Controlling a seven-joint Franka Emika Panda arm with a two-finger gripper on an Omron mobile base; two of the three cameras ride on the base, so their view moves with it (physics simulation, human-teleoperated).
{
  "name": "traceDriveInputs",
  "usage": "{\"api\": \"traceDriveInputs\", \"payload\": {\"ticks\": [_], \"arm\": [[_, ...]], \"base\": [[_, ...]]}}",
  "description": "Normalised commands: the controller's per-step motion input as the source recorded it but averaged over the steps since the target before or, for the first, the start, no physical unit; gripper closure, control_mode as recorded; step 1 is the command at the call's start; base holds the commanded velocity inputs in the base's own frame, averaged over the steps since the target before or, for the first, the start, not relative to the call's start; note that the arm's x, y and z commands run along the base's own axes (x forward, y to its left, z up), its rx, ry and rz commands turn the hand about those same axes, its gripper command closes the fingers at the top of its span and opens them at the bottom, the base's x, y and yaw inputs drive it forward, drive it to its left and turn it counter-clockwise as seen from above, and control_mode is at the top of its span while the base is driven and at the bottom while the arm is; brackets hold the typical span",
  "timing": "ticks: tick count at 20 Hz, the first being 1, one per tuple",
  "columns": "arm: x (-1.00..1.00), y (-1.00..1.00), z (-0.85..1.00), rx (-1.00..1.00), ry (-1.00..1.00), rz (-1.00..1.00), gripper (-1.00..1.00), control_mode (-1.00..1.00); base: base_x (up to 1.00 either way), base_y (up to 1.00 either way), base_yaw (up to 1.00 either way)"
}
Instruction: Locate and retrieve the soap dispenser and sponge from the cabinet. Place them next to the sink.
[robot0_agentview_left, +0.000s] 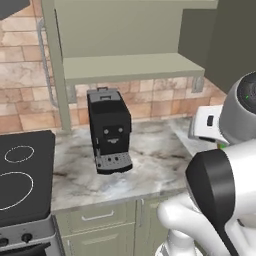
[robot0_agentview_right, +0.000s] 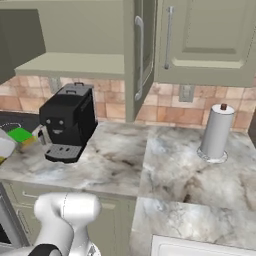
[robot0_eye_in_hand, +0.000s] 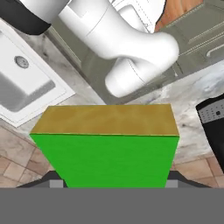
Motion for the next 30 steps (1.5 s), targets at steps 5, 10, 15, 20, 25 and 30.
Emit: {"api": "traceDriveInputs", "payload": {"ticks": [5,10,15,20,25,30], "arm": [[0.0,0.0,0.0,0.0,0.0,0.0,1.0,1.0],[0.0,0.0,0.0,0.0,0.0,0.0,1.0,1.0],[0.0,0.0,0.0,0.0,0.0,0.0,1.0,1.0],[0.0,0.0,0.0,0.0,0.0,0.0,1.0,1.0],[0.0,0.0,0.0,0.0,0.0,0.0,1.0,1.0],[0.0,0.0,0.0,0.0,0.0,0.0,1.0,1.0]], "base": [[-0.73,0.36,0.0],[-0.66,0.34,-0.03],[-0.26,0.13,-0.01],[-0.02,0.0,-0.01],[-0.02,0.02,-0.41],[0.0,0.0,-0.48]]}}
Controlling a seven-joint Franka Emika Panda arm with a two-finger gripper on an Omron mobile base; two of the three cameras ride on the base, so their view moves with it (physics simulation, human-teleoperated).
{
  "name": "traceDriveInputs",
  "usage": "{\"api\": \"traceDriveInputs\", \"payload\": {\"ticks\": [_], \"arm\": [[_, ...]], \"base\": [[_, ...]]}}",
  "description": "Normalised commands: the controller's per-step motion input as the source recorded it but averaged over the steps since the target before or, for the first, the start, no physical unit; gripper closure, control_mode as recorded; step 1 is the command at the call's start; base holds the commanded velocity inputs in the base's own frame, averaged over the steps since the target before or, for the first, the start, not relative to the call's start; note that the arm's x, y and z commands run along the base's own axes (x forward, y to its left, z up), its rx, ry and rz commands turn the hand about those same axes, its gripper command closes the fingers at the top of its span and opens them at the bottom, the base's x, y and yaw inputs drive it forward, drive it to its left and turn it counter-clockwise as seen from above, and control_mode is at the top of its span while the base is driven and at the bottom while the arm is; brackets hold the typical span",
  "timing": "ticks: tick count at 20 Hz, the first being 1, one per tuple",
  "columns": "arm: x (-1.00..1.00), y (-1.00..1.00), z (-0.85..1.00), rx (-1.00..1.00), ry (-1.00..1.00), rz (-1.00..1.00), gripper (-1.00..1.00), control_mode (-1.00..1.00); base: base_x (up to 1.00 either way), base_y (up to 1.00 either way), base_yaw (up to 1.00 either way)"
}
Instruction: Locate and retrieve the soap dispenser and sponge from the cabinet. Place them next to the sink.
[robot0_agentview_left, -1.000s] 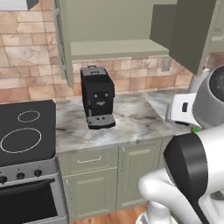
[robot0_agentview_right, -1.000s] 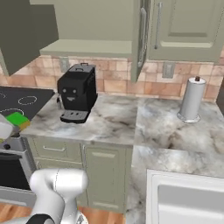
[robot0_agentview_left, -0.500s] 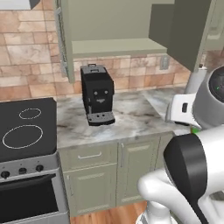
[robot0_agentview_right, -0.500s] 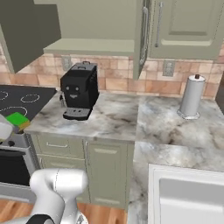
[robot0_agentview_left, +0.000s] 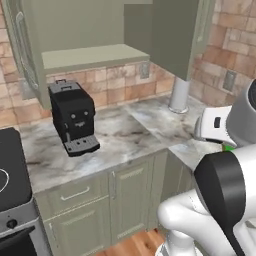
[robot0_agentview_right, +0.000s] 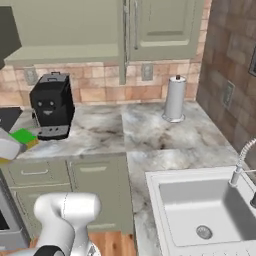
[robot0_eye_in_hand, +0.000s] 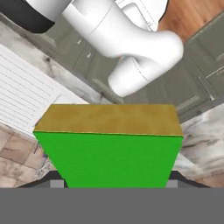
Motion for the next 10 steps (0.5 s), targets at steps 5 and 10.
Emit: {"api": "traceDriveInputs", "payload": {"ticks": [5,10], "arm": [[0.0,0.0,0.0,0.0,0.0,0.0,1.0,1.0],[0.0,0.0,0.0,0.0,0.0,0.0,1.0,1.0]], "base": [[0.0,0.0,-0.49],[0.0,0.0,-0.48]]}}
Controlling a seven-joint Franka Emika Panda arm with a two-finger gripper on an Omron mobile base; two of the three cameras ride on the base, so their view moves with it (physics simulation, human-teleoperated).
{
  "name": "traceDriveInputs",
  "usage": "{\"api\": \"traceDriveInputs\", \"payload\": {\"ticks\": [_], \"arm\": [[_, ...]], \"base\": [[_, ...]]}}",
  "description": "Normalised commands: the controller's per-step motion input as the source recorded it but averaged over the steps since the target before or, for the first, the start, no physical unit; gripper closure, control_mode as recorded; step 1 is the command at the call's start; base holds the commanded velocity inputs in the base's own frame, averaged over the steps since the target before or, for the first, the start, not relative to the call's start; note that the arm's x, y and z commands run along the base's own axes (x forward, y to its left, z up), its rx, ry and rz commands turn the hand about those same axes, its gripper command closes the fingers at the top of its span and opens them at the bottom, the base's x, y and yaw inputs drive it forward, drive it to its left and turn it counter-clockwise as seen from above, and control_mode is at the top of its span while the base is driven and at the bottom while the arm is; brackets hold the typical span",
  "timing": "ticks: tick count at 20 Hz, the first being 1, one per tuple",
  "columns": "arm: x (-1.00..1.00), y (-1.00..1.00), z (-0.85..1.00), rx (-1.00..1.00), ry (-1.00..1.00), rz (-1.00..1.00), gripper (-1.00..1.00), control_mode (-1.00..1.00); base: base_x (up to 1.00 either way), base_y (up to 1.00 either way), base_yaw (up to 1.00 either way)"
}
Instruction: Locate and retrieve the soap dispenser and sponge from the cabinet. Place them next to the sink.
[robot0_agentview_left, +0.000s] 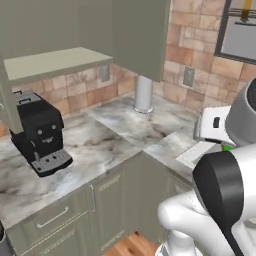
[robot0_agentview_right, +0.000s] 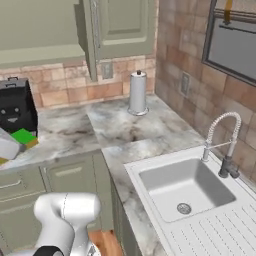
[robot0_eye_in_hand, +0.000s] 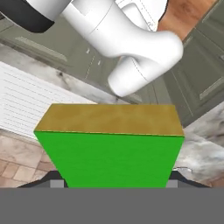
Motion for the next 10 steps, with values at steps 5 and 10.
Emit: {"api": "traceDriveInputs", "payload": {"ticks": [5,10], "arm": [[0.0,0.0,0.0,0.0,0.0,0.0,1.0,1.0],[0.0,0.0,0.0,0.0,0.0,0.0,1.0,1.0]], "base": [[0.0,0.0,-0.48],[0.0,0.0,-0.48]]}}
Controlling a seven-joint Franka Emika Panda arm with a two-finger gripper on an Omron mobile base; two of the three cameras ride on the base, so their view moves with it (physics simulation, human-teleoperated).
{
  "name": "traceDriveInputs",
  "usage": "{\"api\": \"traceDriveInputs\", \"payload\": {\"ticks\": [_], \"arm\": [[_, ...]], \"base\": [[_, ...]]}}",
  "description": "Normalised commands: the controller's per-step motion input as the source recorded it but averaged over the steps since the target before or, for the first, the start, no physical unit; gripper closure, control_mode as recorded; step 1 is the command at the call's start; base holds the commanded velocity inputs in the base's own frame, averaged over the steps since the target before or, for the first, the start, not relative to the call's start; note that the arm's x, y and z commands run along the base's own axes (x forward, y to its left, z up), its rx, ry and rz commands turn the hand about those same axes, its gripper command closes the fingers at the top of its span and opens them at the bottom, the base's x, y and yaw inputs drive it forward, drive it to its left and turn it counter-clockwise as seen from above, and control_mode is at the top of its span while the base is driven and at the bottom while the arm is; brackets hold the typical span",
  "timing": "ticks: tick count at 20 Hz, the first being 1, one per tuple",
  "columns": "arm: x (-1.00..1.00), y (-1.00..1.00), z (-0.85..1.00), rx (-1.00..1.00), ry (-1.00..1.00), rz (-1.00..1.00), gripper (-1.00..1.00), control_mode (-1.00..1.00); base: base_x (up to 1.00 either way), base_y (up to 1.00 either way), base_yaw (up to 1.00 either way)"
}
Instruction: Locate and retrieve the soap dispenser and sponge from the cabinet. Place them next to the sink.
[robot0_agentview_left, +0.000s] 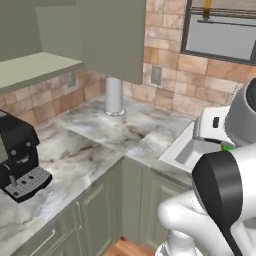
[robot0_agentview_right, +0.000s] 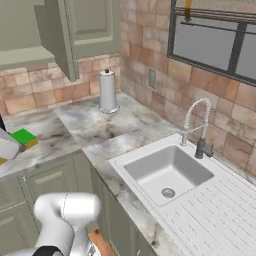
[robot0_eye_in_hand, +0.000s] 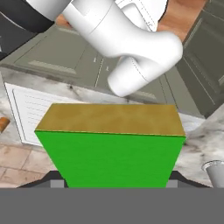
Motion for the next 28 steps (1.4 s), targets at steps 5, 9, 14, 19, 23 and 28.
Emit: {"api": "traceDriveInputs", "payload": {"ticks": [5,9,14,19,23,28], "arm": [[0.0,0.0,0.0,0.0,0.0,0.0,1.0,1.0],[0.0,0.0,0.0,0.0,0.0,0.0,1.0,1.0],[0.0,0.0,0.0,0.0,0.0,0.0,1.0,1.0],[0.0,0.0,0.0,0.0,0.0,0.0,1.0,1.0],[0.0,0.0,0.0,0.0,0.0,0.0,1.0,1.0],[0.0,0.0,0.0,0.0,0.0,0.0,1.0,1.0]], "base": [[-0.16,0.0,-0.45],[-0.31,0.0,-0.43],[-0.29,0.0,-0.43],[-0.4,0.0,-0.38],[-0.42,0.17,-0.32],[-0.42,0.19,-0.3]]}}
